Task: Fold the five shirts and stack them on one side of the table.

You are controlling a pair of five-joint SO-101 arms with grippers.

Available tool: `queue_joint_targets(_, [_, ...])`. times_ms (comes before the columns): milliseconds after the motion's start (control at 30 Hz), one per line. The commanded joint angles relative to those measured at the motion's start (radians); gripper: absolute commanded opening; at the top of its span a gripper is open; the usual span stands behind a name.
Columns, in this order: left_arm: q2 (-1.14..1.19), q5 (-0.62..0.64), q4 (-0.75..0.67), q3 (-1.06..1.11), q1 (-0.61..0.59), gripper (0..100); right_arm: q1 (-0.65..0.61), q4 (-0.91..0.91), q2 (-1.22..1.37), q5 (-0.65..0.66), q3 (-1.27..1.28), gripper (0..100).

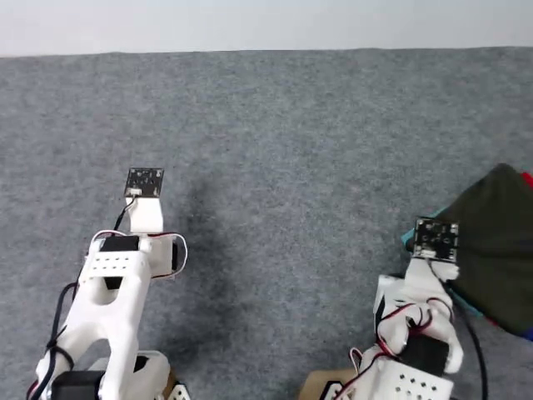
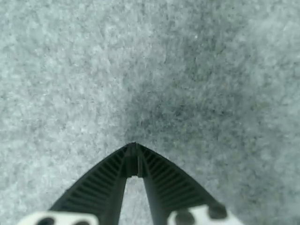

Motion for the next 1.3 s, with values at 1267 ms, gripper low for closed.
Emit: queue_joint_targets(1267, [-0.562, 0.044, -0.005, 0.401, -0.110, 0, -0.005, -0.197, -0.015, 0.025, 0.221, 1.0])
